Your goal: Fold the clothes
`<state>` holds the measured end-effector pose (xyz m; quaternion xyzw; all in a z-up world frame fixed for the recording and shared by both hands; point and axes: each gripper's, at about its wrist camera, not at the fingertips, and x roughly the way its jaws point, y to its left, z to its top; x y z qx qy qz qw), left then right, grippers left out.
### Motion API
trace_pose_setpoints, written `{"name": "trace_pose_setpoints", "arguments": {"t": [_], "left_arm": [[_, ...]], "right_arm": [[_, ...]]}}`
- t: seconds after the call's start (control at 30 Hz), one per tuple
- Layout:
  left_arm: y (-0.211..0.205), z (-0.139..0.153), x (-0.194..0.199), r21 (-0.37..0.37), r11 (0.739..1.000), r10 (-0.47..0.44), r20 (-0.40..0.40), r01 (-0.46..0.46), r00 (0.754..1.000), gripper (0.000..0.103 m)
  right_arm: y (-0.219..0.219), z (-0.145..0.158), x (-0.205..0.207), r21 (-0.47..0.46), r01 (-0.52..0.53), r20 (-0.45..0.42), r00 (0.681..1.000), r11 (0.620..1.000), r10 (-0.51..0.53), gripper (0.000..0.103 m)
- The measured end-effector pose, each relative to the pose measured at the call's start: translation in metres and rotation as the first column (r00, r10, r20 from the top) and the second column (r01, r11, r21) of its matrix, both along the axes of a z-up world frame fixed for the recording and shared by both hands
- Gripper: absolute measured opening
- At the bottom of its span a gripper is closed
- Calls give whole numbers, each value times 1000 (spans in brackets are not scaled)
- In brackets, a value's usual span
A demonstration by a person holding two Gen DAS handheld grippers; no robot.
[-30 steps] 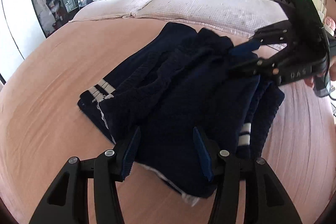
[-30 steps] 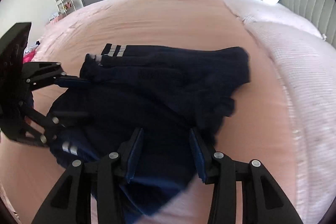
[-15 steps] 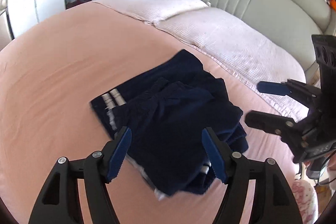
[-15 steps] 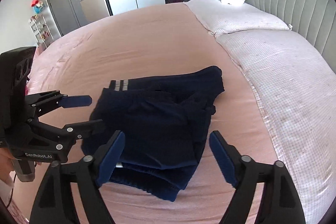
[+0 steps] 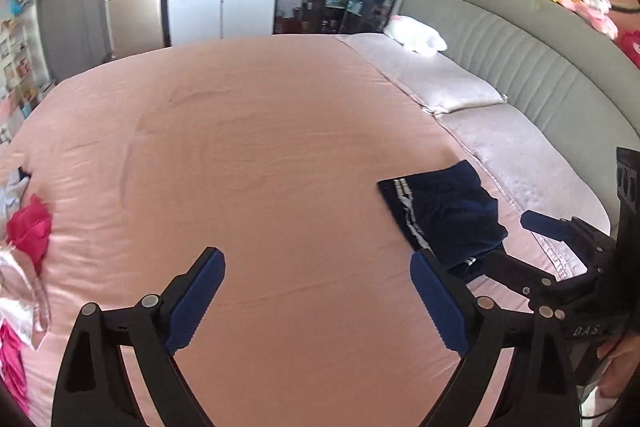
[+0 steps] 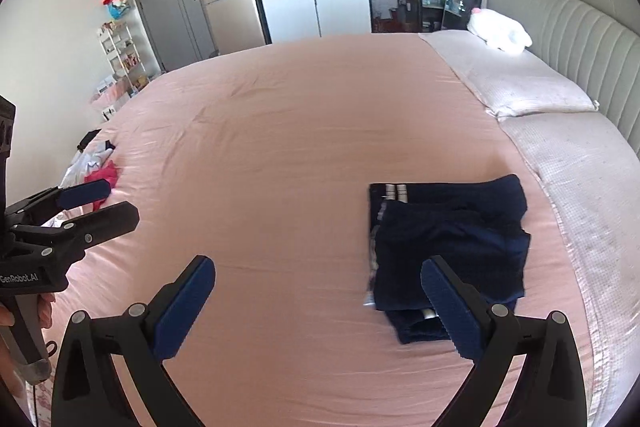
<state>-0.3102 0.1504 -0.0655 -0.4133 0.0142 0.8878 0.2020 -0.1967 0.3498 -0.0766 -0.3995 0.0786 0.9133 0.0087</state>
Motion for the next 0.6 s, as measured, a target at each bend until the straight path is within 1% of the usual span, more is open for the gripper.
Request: {"name": "trace_pose_setpoints", "arguments": {"t": [0.03,0.1,0.17,0.23,0.3,0.33,0.4,0.47,0.6], "left_arm": [[-16,2,1,0,999,40,-4,-40,999,98],[-46,7,1,-29,991,132,-29,-133,991,99],[-75,13,0,-59,973,221,-60,-225,973,99],[-103,22,0,-63,952,295,-86,-300,952,99],[-126,29,4,-48,936,344,-92,-349,934,101],[-137,34,8,-32,931,360,-95,-364,928,103],[-158,44,17,-7,922,385,-104,-388,917,103],[-169,54,28,-24,915,395,-139,-402,908,103],[-181,75,63,-44,914,383,-235,-404,893,103]], "right_arm": [[-17,5,-2,-4,-15,-18,1000,1000,15,103],[-49,14,-8,-8,-46,-43,998,999,45,103],[-77,25,-16,-10,-71,-60,996,997,70,103],[-104,36,-25,-11,-90,-75,993,996,89,103],[-127,45,-34,-15,-91,-84,992,996,89,103],[-137,48,-37,-19,-95,-84,992,995,93,103],[-153,55,-39,-40,-95,-91,992,995,91,103],[-165,62,-34,-57,-94,-119,989,994,87,103],[-185,79,-10,-24,-93,-146,985,995,89,103]]}}
